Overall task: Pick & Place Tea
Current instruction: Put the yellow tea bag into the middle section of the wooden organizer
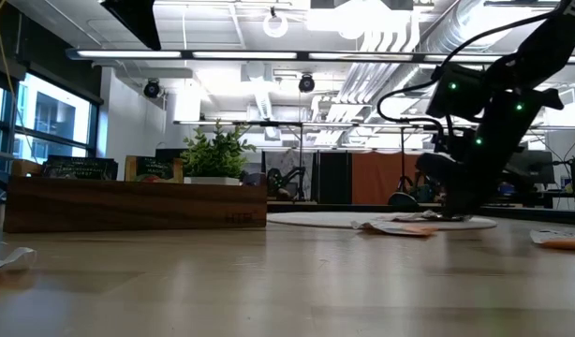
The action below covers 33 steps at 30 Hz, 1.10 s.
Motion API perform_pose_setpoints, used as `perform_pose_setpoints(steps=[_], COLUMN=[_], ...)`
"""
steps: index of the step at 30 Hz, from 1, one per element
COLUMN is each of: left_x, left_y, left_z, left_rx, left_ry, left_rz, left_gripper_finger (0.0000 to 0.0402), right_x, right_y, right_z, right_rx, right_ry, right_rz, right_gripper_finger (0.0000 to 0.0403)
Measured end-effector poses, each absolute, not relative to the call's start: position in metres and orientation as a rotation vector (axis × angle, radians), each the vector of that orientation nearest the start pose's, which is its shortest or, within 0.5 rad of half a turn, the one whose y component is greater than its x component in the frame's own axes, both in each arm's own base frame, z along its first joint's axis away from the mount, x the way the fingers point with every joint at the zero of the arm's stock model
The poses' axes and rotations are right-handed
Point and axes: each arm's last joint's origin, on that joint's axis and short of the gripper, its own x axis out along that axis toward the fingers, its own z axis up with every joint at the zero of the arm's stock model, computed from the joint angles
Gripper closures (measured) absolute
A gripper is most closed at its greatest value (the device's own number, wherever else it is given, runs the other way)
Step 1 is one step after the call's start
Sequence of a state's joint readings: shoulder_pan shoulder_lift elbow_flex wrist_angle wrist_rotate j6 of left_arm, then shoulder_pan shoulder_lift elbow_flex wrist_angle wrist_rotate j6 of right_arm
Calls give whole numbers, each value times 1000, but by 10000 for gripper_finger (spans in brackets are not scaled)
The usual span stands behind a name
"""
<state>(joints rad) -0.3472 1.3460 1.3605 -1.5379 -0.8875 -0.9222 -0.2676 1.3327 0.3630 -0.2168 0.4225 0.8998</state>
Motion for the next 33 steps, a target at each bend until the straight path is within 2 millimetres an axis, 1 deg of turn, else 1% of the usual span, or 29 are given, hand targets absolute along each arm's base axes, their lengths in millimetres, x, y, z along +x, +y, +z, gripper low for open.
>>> perform_pose_setpoints(steps=[3, 4, 7, 10, 11, 14, 16, 19, 21, 25, 28, 31, 33], left_x=[204, 204, 204, 205, 205, 205, 205, 205, 205, 205, 204, 204, 204], left_y=[-50, -50, -50, -50, -50, -50, -50, -50, -50, -49, -49, -49, -49], left_z=[338, 338, 338, 338, 339, 339, 339, 339, 339, 340, 339, 339, 339], left_rx=[102, 102, 102, 101, 102, 104, 106, 114, 119, 131, 134, 134, 134], left_ry=[896, 896, 896, 896, 894, 891, 889, 880, 874, 863, 866, 867, 867], left_rz=[907, 907, 907, 907, 908, 910, 911, 917, 920, 928, 929, 929, 928], left_gripper_finger=[254, 254, 254, 254, 254, 254, 254, 254, 254, 254, 254, 254, 254], right_x=[171, 171, 171, 174, 176, 194, 205, 229, 245, 282, 315, 353, 379], right_y=[-60, -60, -60, -58, -57, -54, -49, -35, -23, 8, 30, 48, 58], right_z=[105, 105, 107, 116, 122, 151, 168, 197, 215, 234, 238, 231, 223], right_rx=[620, 602, 591, 539, 511, 441, 350, 187, 72, -183, -372, -521, -620], right_ry=[857, 864, 849, 856, 851, 733, 709, 654, 586, 483, 440, 422, 412], right_rz=[-1085, -1079, -1070, -1009, -978, -904, -845, -699, -638, -533, -457, -330, -234], right_gripper_finger=[386, 394, 387, 392, 397, 397, 396, 400, 398, 401, 399, 401, 401])
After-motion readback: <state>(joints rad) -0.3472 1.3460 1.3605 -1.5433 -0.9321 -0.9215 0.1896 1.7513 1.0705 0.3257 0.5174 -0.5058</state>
